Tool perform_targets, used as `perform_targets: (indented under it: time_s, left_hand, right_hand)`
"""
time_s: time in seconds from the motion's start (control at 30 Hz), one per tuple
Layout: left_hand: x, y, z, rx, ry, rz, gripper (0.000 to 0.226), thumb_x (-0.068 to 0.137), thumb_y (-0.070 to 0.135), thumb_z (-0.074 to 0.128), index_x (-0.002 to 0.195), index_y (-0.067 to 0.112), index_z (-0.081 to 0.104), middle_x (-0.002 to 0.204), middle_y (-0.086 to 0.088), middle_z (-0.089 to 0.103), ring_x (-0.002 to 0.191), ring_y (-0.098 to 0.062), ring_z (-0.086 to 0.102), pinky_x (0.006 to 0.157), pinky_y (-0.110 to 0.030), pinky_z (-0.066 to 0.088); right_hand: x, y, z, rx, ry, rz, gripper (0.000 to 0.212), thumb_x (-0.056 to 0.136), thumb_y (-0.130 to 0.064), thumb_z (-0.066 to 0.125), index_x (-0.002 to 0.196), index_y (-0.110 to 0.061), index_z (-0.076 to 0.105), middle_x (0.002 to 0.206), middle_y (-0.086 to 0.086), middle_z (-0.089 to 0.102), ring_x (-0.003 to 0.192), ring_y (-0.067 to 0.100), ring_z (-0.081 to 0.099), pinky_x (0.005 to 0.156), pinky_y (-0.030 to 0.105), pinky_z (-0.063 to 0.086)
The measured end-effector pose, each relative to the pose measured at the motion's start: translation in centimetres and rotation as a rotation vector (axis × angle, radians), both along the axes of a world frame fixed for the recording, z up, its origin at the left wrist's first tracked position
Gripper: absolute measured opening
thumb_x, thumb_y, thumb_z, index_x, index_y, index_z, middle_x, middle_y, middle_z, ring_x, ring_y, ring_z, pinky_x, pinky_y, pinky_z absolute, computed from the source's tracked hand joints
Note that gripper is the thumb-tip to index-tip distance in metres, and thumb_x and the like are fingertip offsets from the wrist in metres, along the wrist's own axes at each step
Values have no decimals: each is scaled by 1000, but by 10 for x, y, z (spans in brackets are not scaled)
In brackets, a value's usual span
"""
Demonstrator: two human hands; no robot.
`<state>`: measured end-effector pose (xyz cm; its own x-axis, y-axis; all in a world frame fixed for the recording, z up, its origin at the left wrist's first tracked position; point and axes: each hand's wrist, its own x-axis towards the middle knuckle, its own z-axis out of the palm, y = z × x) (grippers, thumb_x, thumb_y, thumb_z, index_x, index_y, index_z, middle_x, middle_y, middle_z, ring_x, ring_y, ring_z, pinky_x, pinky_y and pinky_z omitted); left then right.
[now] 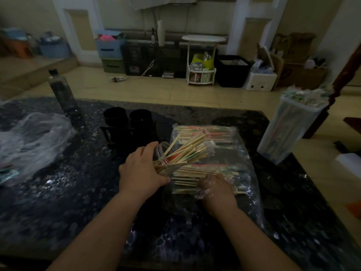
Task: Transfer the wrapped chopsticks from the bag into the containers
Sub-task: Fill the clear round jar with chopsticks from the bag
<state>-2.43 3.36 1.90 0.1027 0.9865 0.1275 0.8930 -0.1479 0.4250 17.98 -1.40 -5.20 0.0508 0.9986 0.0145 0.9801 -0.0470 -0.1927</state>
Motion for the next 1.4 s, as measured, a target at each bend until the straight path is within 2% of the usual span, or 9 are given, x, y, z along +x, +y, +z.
perform_targets:
  time_s: [0.13,0.3,0.47,0.7,0.87,0.97,1.13,1.3,1.4]
  left_hand:
    - [0,0,0,2,0,0,106,58,54,84,145,41,25,138,6,42,126,-24,41,97,-47,38]
    - [0,1,-1,2,5,4,106,58,54,84,144,41,25,138,6,42,127,-24,41,96,-46,38]
    - [0,1,-1,5,8,3,106,58,54,85,144,41,26,138,6,42,126,-24,41,96,-46,38]
    - [-1,1,-3,12,14,2,107,56,56,84,144,42,25,137,6,43,125,-23,42,95,-46,39]
    - [0,1,-3,12,16,0,107,56,57,84,144,42,24,138,6,43,126,-24,42,95,-46,40]
    - [0,1,-3,11,16,2,108,55,57,84,144,42,25,138,6,43,125,-24,42,95,-46,40]
    - [-1,1,-2,2,9,2,107,56,57,84,144,41,25,138,6,43,126,-24,42,96,-46,39]
    - [0,0,-1,7,16,2,107,56,56,85,144,41,26,138,5,43,125,-24,42,96,-46,39]
    - [0,-1,0,6,7,4,107,56,56,85,144,41,26,138,5,43,125,-24,42,96,-45,39]
  right_hand:
    - [-1,-1,-4,16,41,-24,32,97,-29,48,129,-27,50,133,1,52,122,26,42,99,37,34]
    - [0,1,-5,-7,80,-35,28,95,-35,54,123,-30,56,130,-1,54,121,24,42,99,36,33]
    - [1,1,-6,-46,72,-44,43,95,-38,54,135,-29,46,141,1,44,128,26,38,107,40,31]
    - [1,0,-4,-77,22,-52,38,91,-47,54,123,-25,55,129,1,46,121,26,41,103,42,30]
    - [-1,1,-1,-54,28,-31,26,95,-33,49,118,-25,59,128,2,52,119,27,44,100,40,37]
    - [0,1,1,-115,-39,-3,29,98,-28,45,125,-21,55,135,5,47,124,28,40,104,41,34]
    - [1,0,-3,-235,-181,5,49,98,-40,45,140,-14,41,150,13,32,134,32,33,113,49,23]
    - [1,-6,-9,-111,-87,26,32,97,-29,47,128,-20,48,136,8,50,125,27,43,105,37,31]
    - [-2,-11,-7,-85,-136,41,33,95,-19,45,128,-17,49,133,10,53,120,28,47,100,34,33]
